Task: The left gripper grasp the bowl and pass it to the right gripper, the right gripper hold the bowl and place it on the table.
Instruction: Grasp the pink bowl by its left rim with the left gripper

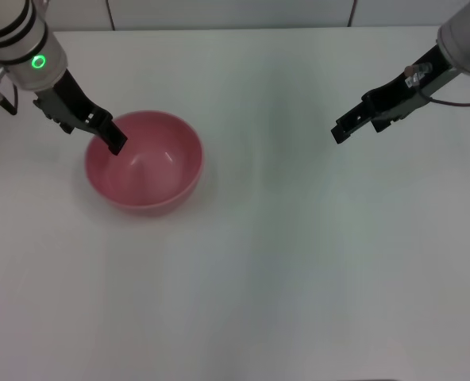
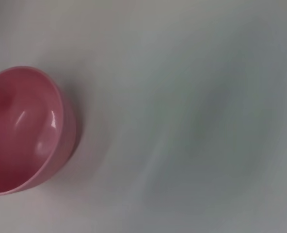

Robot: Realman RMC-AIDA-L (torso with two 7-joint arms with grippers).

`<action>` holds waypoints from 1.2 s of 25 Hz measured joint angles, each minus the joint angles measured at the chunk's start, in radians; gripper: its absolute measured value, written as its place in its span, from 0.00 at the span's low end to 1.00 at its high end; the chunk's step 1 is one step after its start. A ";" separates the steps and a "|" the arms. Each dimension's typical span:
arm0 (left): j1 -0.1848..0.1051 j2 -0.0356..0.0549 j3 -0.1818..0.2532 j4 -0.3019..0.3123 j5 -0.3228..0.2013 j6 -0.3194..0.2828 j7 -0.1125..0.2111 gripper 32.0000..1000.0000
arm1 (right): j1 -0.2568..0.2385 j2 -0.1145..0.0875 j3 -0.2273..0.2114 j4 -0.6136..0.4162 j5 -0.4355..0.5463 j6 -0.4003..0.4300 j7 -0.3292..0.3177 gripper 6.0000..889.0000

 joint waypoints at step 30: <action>-0.002 -0.0476 0.003 -0.129 0.098 0.130 0.008 0.83 | 0.005 0.007 0.000 -0.002 0.000 -0.003 -0.010 0.97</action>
